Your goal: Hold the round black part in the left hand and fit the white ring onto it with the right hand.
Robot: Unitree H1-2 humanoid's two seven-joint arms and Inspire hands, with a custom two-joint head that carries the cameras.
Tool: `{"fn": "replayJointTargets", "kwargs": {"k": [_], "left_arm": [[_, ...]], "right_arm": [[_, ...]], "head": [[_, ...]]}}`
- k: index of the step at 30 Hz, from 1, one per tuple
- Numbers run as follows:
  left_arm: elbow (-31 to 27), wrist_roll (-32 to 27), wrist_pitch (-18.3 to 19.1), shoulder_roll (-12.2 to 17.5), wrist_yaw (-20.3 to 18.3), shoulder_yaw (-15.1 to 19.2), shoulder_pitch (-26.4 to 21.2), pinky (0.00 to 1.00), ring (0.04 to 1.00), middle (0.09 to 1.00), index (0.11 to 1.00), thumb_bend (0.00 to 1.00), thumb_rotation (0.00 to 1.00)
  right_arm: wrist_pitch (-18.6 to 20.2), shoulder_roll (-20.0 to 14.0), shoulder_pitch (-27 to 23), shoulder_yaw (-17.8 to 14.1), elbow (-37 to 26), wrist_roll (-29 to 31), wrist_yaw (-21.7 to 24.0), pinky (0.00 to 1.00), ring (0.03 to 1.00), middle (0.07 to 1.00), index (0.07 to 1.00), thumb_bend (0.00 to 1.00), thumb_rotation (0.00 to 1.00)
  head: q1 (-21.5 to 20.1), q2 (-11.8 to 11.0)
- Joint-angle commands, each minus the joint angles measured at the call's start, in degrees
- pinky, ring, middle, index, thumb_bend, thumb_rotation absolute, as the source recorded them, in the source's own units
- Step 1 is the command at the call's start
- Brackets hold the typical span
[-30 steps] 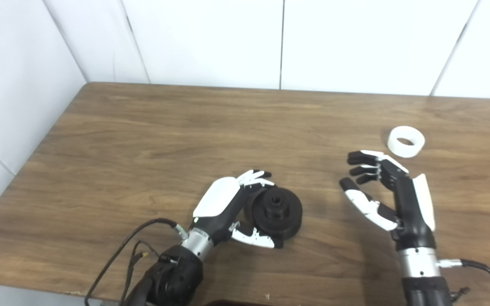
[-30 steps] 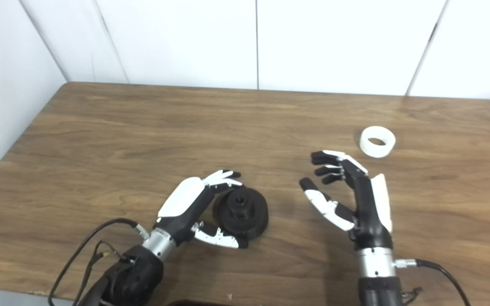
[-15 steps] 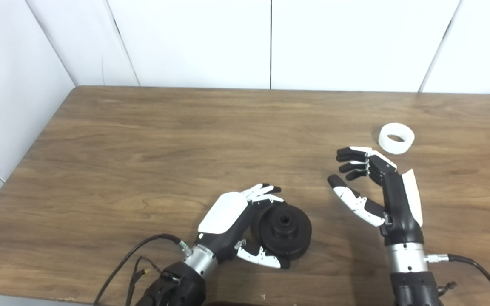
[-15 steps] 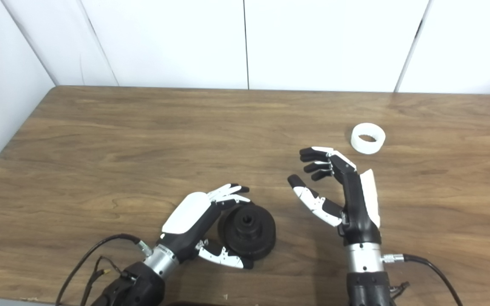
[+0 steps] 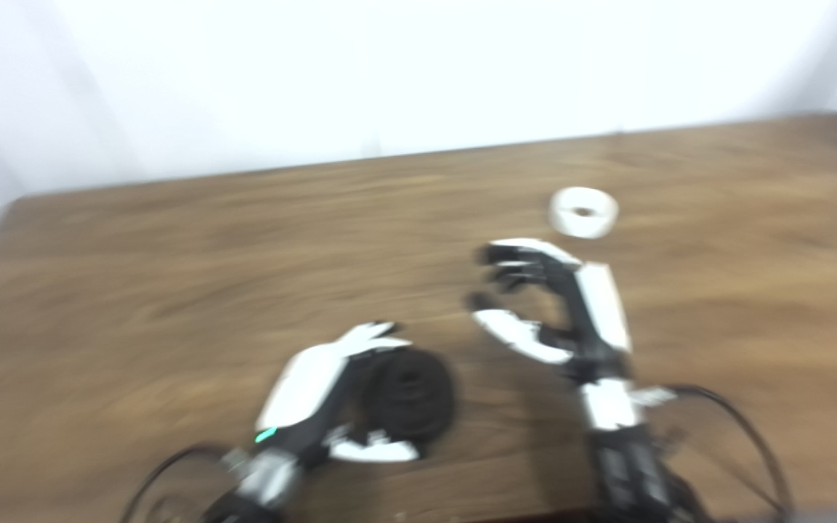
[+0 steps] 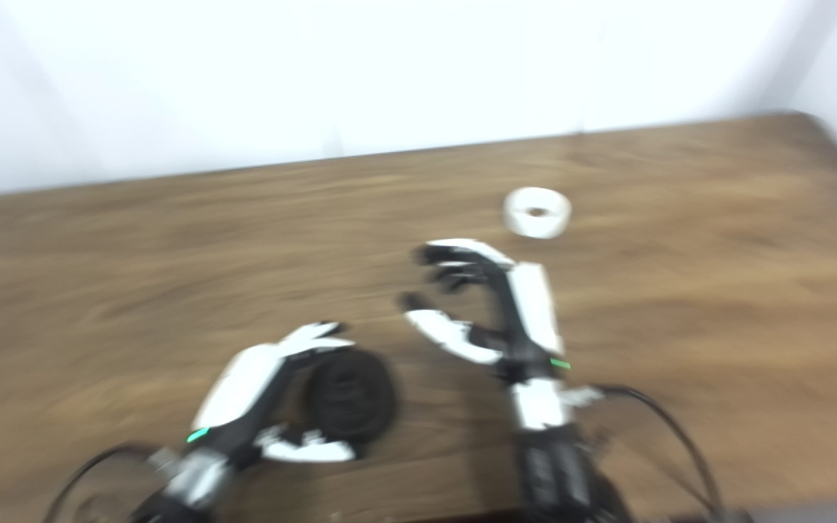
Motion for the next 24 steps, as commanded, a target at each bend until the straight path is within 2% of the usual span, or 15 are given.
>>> {"fn": "replayJointTargets", "kwargs": {"k": [1,3,7,11,15,24], "left_arm": [[-1.67,-2.21,-1.6,2.06,-0.69,1.54,-0.28,0.92,0.952,0.915,0.61,0.8,0.26],[-1.38,-3.51,-2.68,2.48,-0.73,2.13,-0.24,0.92,0.946,0.911,0.605,0.8,0.22],[-0.66,-3.87,-4.02,2.44,-0.43,2.43,-0.39,0.89,0.937,0.901,0.593,0.82,0.23],[-0.24,-3.59,-4.52,2.41,-0.58,2.74,-0.75,0.86,0.931,0.897,0.585,0.83,0.24],[-0.29,-4.11,-4.55,2.44,-0.81,3.21,-0.61,0.85,0.93,0.898,0.585,0.82,0.24],[-0.32,-4.48,-5.08,2.55,-0.62,3.63,-0.02,0.86,0.938,0.905,0.588,0.82,0.22]], "right_arm": [[0.07,6.28,2.58,0.53,-0.27,-2.27,-2.28,0.51,0.59,0.651,0.644,0.51,0.39],[0.74,6.66,1.94,0.87,0.3,-3.7,-3.4,0.51,0.591,0.653,0.642,0.5,0.39],[1.3,6.11,0.47,0.0,0.21,-3.2,-4.01,0.53,0.619,0.661,0.645,0.48,0.38],[0.84,5.4,-1.12,-2.32,-0.24,-1.57,-3.48,0.56,0.668,0.703,0.666,0.46,0.33],[1.6,4.79,-3.23,-5.19,-0.62,-1.65,-3.1,0.64,0.706,0.724,0.681,0.46,0.35],[4.85,1.53,-10.56,-11.55,-0.83,-1.98,-0.11,0.54,0.642,0.681,0.658,0.48,0.32]], "head": [[-2.11,-0.79],[-3.09,-1.25],[-3.45,-1.82],[-3.01,-1.75],[-2.9,-1.9],[-3.14,-2.49]]}}
